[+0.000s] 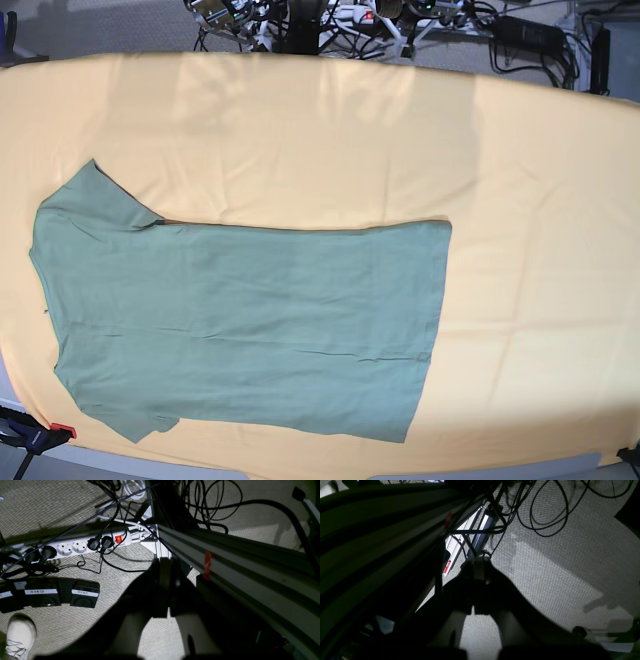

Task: Fold the T-shirt properly

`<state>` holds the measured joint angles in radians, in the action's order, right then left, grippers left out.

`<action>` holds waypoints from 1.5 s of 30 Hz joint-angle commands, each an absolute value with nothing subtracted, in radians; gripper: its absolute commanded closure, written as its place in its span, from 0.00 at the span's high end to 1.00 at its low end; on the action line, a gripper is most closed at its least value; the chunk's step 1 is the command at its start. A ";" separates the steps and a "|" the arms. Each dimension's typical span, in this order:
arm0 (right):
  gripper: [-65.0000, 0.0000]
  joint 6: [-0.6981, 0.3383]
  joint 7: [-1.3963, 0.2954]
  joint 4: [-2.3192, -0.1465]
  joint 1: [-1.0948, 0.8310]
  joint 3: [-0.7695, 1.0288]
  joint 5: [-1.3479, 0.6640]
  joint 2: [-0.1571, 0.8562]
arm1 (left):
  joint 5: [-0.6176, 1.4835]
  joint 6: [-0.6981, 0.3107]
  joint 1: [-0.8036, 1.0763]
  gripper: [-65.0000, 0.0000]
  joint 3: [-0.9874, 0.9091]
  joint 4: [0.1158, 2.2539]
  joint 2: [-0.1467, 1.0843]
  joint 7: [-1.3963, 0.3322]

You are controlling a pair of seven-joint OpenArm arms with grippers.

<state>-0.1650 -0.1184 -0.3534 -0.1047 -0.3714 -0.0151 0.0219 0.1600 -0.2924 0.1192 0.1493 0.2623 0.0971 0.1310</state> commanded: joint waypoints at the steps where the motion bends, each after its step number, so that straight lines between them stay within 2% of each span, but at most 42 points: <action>1: 0.00 -0.180 -0.098 -0.363 -0.105 -0.373 -0.025 0.014 | 0.162 -0.300 0.122 0.00 0.148 0.268 0.100 0.138; 27: 0.00 -0.180 -0.098 -0.366 -0.105 -0.373 -0.023 0.014 | 0.170 -0.299 0.122 0.00 0.148 0.284 0.100 0.138; 32: 0.00 -0.187 -0.120 -0.379 -0.111 -0.373 0.089 0.015 | 0.169 -0.299 0.128 0.00 0.148 0.331 0.100 0.041; 39: 0.00 -0.104 -0.254 -0.587 -0.271 -0.373 0.109 0.046 | 0.167 -0.299 0.242 0.00 0.148 0.553 0.120 -0.176; 45: 0.00 -0.151 -0.313 -0.854 -0.460 -0.373 0.105 0.113 | 0.170 -0.299 0.404 0.00 0.148 0.808 0.179 -0.242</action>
<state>-0.1497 -0.3252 -0.8486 -0.4568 -0.3710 0.1097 0.1143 0.1642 -0.2920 0.3958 0.1493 0.8055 0.1802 -0.2451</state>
